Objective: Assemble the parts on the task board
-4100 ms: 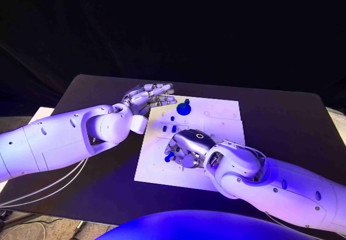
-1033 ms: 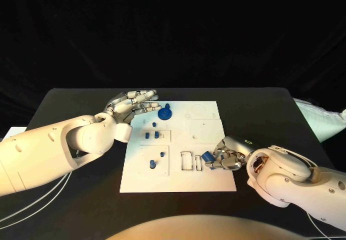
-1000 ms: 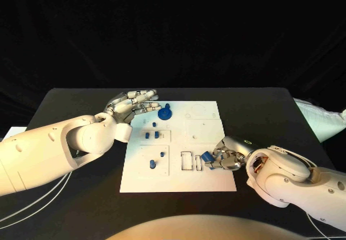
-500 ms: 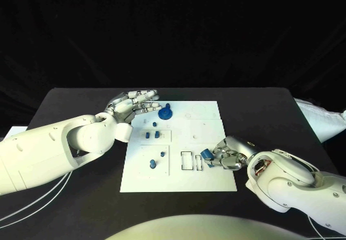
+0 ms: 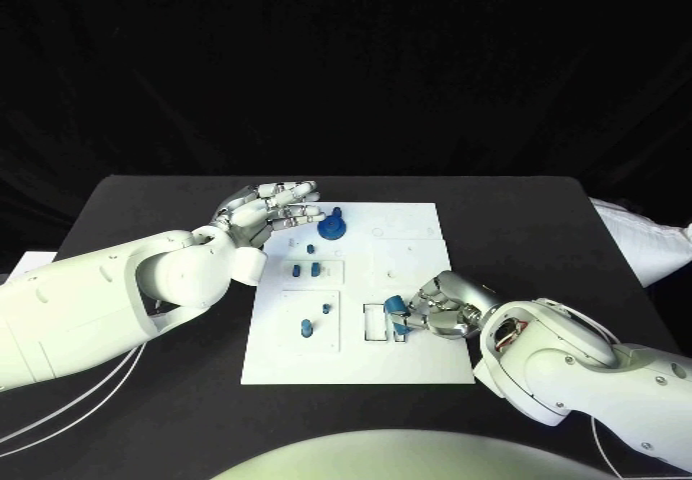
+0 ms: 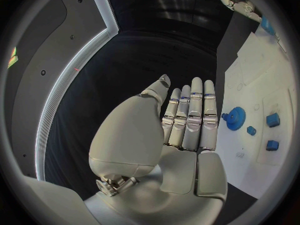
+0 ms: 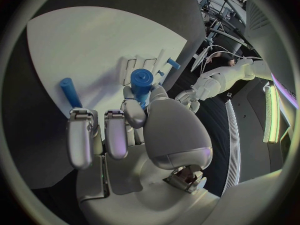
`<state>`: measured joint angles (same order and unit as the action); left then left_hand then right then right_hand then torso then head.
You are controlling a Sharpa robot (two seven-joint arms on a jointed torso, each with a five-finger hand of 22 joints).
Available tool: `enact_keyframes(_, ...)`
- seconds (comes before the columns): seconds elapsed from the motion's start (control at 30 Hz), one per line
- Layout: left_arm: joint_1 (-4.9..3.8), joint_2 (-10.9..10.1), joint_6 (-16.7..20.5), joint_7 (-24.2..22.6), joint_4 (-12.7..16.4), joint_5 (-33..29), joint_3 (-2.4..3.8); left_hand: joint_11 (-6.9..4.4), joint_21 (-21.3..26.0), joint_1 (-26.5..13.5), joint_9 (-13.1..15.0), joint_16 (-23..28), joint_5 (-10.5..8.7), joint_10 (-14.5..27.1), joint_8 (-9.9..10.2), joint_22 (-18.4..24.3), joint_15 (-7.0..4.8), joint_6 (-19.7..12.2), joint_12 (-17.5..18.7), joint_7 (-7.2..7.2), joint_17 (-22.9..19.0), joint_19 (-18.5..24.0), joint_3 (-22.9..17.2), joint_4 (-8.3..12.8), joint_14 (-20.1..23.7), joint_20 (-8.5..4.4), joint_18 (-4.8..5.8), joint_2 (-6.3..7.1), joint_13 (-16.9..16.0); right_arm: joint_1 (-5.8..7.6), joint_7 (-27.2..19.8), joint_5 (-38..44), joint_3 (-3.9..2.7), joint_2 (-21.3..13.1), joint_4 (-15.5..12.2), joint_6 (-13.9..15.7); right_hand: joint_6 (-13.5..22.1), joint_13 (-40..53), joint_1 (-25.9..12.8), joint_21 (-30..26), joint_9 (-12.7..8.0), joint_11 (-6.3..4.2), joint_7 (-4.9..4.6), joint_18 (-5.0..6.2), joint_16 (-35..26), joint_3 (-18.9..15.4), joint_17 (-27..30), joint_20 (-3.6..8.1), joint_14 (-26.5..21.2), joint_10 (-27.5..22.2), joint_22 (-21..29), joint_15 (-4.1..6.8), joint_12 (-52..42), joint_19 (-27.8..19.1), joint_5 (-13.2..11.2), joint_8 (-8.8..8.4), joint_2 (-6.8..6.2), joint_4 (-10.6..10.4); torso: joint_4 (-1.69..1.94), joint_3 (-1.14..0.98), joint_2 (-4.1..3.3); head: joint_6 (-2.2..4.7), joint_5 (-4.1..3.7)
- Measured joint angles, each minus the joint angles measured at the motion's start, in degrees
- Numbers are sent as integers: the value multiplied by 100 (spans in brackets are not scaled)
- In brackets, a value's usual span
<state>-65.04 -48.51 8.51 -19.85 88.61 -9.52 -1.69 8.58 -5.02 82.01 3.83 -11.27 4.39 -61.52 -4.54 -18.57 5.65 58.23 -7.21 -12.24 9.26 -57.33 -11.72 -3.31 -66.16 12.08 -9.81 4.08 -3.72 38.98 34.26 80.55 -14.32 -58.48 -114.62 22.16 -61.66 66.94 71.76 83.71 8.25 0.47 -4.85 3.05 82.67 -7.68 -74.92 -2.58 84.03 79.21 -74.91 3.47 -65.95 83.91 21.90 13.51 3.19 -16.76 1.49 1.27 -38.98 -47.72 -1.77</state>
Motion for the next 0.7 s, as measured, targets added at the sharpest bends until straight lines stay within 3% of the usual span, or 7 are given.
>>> enact_keyframes(0.03,0,2,-1,1,0,0,0,0,0,0,0,0,0,0,0,0,0,0,0,0,0,0,0,0,0,0,0,0,0,1,1,-25,0,36,14,-28,-1,0,-22,0,110,0,0,0,0,-25,0,0,0,0,0,0,0,0,0,0,21,6,1,0,-1,0,1)
enact_keyframes(0.17,1,7,-8,8,2,0,0,0,0,0,0,1,0,0,0,7,0,0,0,0,0,0,0,0,0,0,0,0,0,1,7,-100,4,179,78,-185,-18,4,-123,0,233,0,16,0,0,-120,0,0,0,1,0,0,55,0,-83,48,42,8,1,1,-1,0,10)
enact_keyframes(0.57,1,20,-23,20,4,0,0,0,0,0,0,23,0,0,0,21,0,0,0,0,0,0,0,0,0,0,1,0,0,-1,23,-79,8,438,221,-427,-60,-25,-235,-1,302,-17,57,0,-23,-281,1,0,0,-17,1,0,144,0,-290,96,-13,13,-5,-4,-6,-8,40)
enact_keyframes(0.63,1,23,-26,21,4,0,0,0,0,0,0,23,0,0,0,21,0,0,0,0,0,0,0,0,0,0,0,0,0,-1,27,-54,7,448,236,-436,-59,-45,-281,-1,321,-27,57,0,-36,-359,1,0,0,-26,1,0,199,0,-438,78,-14,10,-5,-7,-7,-9,42)
enact_keyframes(0.7,1,25,-28,23,4,0,0,0,0,0,0,23,0,0,0,20,0,0,0,0,0,0,0,0,0,0,0,0,0,0,30,-22,6,460,250,-442,-37,-65,-424,-1,351,-42,35,0,-44,-497,1,0,0,-42,1,0,264,0,-789,77,-50,4,-6,-7,-7,-9,43)
